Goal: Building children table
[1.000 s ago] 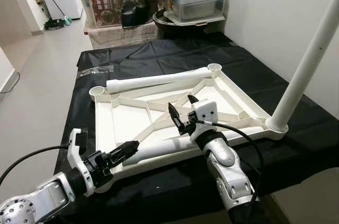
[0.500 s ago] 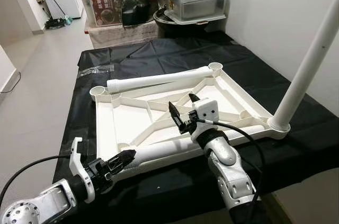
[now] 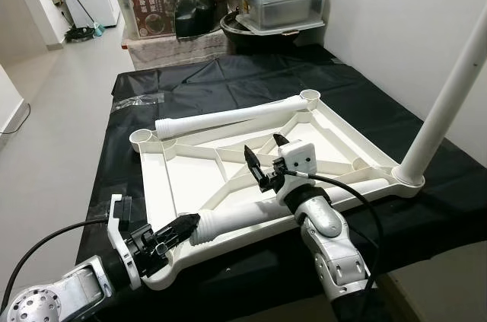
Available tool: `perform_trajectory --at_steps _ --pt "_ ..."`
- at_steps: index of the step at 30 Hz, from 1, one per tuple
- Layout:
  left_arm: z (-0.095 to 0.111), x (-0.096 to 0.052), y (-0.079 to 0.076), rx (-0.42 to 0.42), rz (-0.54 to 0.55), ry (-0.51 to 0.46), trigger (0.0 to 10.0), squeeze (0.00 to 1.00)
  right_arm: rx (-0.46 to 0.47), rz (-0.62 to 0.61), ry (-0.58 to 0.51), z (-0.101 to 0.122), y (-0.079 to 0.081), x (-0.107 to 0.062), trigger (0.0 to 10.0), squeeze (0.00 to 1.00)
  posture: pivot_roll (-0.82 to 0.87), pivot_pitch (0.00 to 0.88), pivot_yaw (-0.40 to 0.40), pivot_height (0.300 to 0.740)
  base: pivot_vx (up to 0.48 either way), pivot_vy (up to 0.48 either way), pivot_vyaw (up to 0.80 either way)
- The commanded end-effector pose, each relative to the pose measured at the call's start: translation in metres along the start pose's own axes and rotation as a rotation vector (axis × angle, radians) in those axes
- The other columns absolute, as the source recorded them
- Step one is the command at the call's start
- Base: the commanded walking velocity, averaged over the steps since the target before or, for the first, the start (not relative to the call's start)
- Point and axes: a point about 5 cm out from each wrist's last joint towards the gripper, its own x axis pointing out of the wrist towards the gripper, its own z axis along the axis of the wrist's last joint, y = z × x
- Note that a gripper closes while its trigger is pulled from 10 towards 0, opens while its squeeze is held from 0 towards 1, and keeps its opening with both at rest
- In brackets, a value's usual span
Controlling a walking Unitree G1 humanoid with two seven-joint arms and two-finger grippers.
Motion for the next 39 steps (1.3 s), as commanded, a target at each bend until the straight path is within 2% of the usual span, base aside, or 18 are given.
perform_trajectory --at_steps 1,12,20,26,31,36,38,39 --pt "0.000 -0.002 0.001 0.008 0.021 0.014 0.0 0.00 0.009 0.006 0.004 0.000 0.002 0.000 10.0 0.00 0.01 0.019 0.031 0.740 0.000 0.000 0.00" --pt "0.001 -0.014 -0.003 0.039 -0.001 -0.019 0.0 0.00 0.036 0.011 -0.024 0.008 0.002 0.006 10.0 0.00 0.01 0.000 0.026 0.740 0.000 0.000 0.00" --pt "0.017 -0.028 -0.018 0.113 -0.053 -0.155 0.0 0.00 0.115 -0.027 -0.144 0.050 -0.013 0.032 10.0 0.00 0.01 0.000 0.016 0.740 0.000 0.000 0.00" --pt "0.018 -0.028 -0.020 0.124 -0.062 -0.164 0.0 0.00 0.119 -0.025 -0.157 0.053 -0.014 0.034 10.0 0.00 0.01 0.000 0.016 0.740 0.000 0.000 0.00" --pt "0.027 -0.033 -0.033 0.199 -0.085 -0.208 0.0 0.00 0.142 -0.043 -0.200 0.067 -0.019 0.040 10.0 0.00 0.01 0.000 0.015 0.740 0.000 0.000 0.00" --pt "0.035 -0.040 -0.035 0.249 -0.057 -0.293 0.0 0.00 0.233 -0.079 -0.215 0.080 -0.028 0.047 10.0 0.00 0.01 0.000 0.012 0.740 0.000 0.000 0.00" --pt "0.035 -0.040 -0.035 0.249 -0.057 -0.293 0.0 0.00 0.233 -0.079 -0.215 0.080 -0.028 0.047 10.0 0.00 0.01 0.000 0.012 0.740 0.000 0.000 0.00" --pt "0.051 -0.045 -0.041 0.290 -0.057 -0.450 0.0 0.00 0.375 -0.083 -0.154 0.073 -0.028 0.052 10.0 0.00 0.01 0.000 0.007 0.740 0.000 0.000 0.00"
